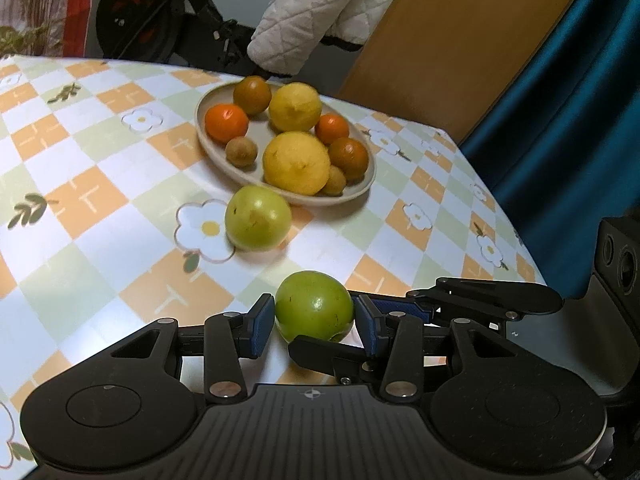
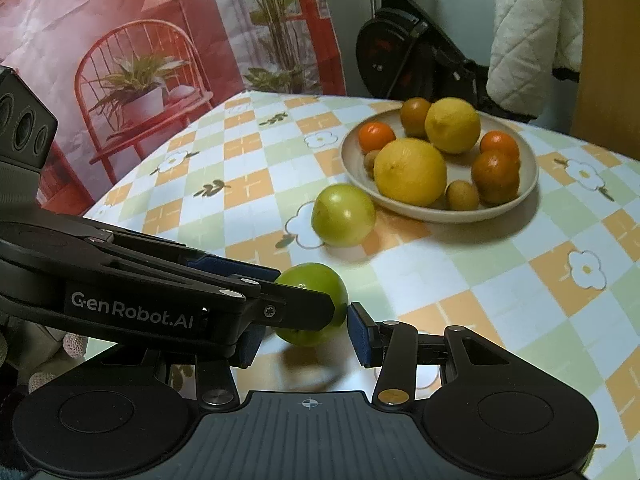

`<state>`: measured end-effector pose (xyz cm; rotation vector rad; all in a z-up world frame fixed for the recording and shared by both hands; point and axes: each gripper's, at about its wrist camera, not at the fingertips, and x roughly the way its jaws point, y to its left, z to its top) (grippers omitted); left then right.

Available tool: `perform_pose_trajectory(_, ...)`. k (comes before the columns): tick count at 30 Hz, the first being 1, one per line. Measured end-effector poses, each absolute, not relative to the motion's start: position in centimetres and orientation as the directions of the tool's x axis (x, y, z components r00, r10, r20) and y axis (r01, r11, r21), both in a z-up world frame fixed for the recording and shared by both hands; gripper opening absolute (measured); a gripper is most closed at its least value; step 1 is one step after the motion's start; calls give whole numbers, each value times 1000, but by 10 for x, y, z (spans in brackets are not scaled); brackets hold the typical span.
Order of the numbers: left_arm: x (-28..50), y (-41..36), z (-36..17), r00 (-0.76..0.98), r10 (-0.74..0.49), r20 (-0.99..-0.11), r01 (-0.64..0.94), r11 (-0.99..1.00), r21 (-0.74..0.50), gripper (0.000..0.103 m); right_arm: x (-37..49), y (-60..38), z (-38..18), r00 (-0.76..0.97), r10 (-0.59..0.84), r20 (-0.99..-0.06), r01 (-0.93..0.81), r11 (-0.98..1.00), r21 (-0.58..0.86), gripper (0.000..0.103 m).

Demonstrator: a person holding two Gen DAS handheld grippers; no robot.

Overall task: Organize fruits
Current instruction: 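Lift the green fruit with the left gripper and carry it over the plate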

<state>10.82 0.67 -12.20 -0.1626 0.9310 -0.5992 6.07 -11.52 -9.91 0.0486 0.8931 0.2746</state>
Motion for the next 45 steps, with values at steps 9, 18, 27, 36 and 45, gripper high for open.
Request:
perform_pose_trajectory(9,114,-3,-94,494,-560,-665,453,819,-352,47,67,-122,-72,659,225,-717,-209,971,113,42)
perform_pose_trajectory(18,126,-4,-61,553,-575,-603,469,813,-346,47,81,-120,-38,719,195,-667,-225,974,42,42)
perform_pose_trajectory(27,146,-7,-28,605,-576,-550,489,814,-314,47,104,-118,-8,764,188,-618,-250,968,-15,42)
perform_pose_trajectory(36,187,-17,-23,604,-578,-550,503,811,-299,47,141,-128,6,786,179,-592,-263,963,-58,42)
perform_pose_trajectory(45,236,-26,-60,537,-568,-623,480,814,-328,46,182,-140,-30,744,186,-642,-276,960,-42,41)
